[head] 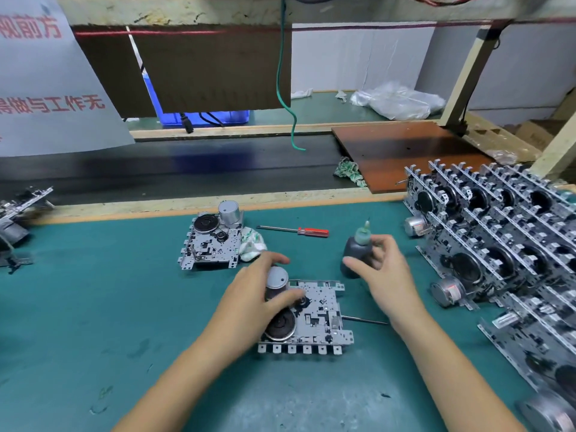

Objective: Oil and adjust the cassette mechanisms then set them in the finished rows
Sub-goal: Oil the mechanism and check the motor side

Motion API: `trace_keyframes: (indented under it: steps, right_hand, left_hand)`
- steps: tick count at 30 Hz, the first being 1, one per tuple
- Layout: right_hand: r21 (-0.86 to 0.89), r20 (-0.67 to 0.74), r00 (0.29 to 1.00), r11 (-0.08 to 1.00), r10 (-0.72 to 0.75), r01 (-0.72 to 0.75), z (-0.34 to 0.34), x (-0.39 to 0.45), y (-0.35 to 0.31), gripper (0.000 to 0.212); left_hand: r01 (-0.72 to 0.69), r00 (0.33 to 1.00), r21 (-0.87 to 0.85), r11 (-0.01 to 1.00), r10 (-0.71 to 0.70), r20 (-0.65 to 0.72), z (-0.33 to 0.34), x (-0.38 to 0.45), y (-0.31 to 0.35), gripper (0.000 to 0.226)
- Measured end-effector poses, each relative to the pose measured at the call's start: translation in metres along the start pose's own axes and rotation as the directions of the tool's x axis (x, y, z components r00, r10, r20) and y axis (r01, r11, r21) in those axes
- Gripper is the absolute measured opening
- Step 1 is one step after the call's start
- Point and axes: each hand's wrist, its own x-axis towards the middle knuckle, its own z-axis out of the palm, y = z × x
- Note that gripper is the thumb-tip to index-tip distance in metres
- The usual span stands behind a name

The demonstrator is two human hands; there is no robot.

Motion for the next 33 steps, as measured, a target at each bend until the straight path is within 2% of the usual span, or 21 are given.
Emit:
trace_keyframes:
  steps: [2,4,5,6,7,8,9,10,11,13,17,20,22,24,26,27,28,30,31,32,33]
  right_hand:
    - [-0.076,-0.064,0.998,0.997,0.019,-0.024,0.0,-0.003,-0.003,0.042]
    - [-0.281,-0.252,0.947,0.951,-0.201,0.127,-0.005,-0.011,-0.015,0.048]
    - [-0.384,-0.266,0.89,0.888,-0.37,0.254,-0.007,-0.018,-0.023,0.048]
    - [-0.437,-0.176,0.865,0.825,-0.47,0.359,-0.008,-0.025,-0.033,0.045]
    - [-0.459,0.005,0.878,0.779,-0.478,0.427,-0.007,-0.032,-0.041,0.045]
    - [-0.514,0.244,0.886,0.723,-0.393,0.462,-0.003,-0.038,-0.047,0.052]
    - [-0.613,0.458,0.856,0.612,-0.24,0.5,0.001,-0.043,-0.049,0.072]
    - [-0.682,0.592,0.801,0.476,-0.086,0.555,0.006,-0.045,-0.046,0.098]
    - [-0.714,0.646,0.763,0.363,0.014,0.598,0.01,-0.045,-0.043,0.116]
    - [-0.743,0.656,0.751,0.242,0.075,0.625,0.015,-0.043,-0.038,0.122]
    - [-0.707,0.707,0.708,0.045,-0.012,0.706,0.02,-0.039,-0.043,0.088]
    - [-0.65,0.76,0.648,-0.033,-0.044,0.759,0.021,-0.039,-0.051,0.079]
    - [-0.622,0.781,0.621,0.008,-0.068,0.783,0.016,-0.038,-0.056,0.079]
    - [-0.613,0.772,0.633,0.192,-0.065,0.767,0.008,-0.038,-0.063,0.08]
    - [-0.536,0.757,0.653,0.594,0.025,0.599,0.003,-0.041,-0.069,0.076]
    - [-0.413,0.778,0.624,0.806,0.071,0.424,0.002,-0.044,-0.07,0.065]
    - [-0.247,0.827,0.558,0.938,0.072,0.244,0.003,-0.05,-0.069,0.052]
    - [0.051,0.884,0.467,0.994,-0.001,-0.094,0.011,-0.064,-0.065,0.046]
    - [0.131,0.883,0.47,0.956,0.009,-0.263,0.017,-0.071,-0.063,0.057]
    - [0.153,0.863,0.503,0.927,0.043,-0.342,0.021,-0.075,-0.059,0.069]
    - [0.158,0.834,0.548,0.929,0.056,-0.335,0.022,-0.076,-0.057,0.073]
  left_hand:
    - [-0.001,0.999,-0.067,0.998,0.004,0.047,-0.007,-0.002,-0.008,0.039]
    - [0.007,0.999,-0.153,0.988,0.001,0.053,-0.013,-0.003,-0.017,0.037]
    - [0.0,0.998,-0.178,0.984,0.012,0.065,-0.014,-0.004,-0.018,0.036]
    - [-0.016,0.997,-0.178,0.984,0.03,0.073,-0.015,-0.006,-0.02,0.038]
    - [-0.039,0.996,-0.163,0.986,0.052,0.075,-0.015,-0.007,-0.021,0.04]
    - [-0.061,0.995,-0.153,0.986,0.071,0.066,-0.014,-0.007,-0.021,0.04]
    - [-0.066,0.995,-0.155,0.986,0.076,0.059,-0.013,-0.007,-0.021,0.039]
    - [-0.062,0.996,-0.169,0.984,0.072,0.055,-0.012,-0.005,-0.021,0.036]
    - [-0.058,0.996,-0.182,0.982,0.068,0.049,-0.011,-0.004,-0.022,0.034]
    - [-0.058,0.997,-0.207,0.977,0.068,0.04,-0.011,-0.003,-0.023,0.034]
    - [-0.109,0.992,-0.228,0.967,0.121,0.039,-0.013,-0.009,-0.02,0.039]
    - [-0.125,0.992,-0.214,0.969,0.125,-0.01,-0.016,-0.014,-0.016,0.04]
    - [-0.034,0.999,-0.317,0.948,0.038,0.005,-0.022,-0.014,-0.012,0.048]
    - [0.075,0.996,-0.491,0.868,-0.042,0.078,-0.032,-0.013,-0.011,0.043]
    - [0.221,0.96,-0.689,0.69,-0.027,0.28,-0.038,-0.013,-0.012,0.059]
    - [0.321,0.919,-0.768,0.555,0.015,0.395,-0.036,-0.015,-0.011,0.079]
    - [0.418,0.872,-0.811,0.409,0.071,0.484,-0.032,-0.018,-0.01,0.096]
    - [0.54,0.802,-0.822,0.183,0.184,0.568,-0.021,-0.022,-0.003,0.119]
    - [0.555,0.78,-0.82,0.138,0.256,0.571,-0.016,-0.024,0.003,0.118]
    - [0.55,0.762,-0.828,0.107,0.34,0.551,-0.011,-0.026,0.008,0.112]
    - [0.529,0.763,-0.845,0.081,0.389,0.516,-0.008,-0.027,0.011,0.107]
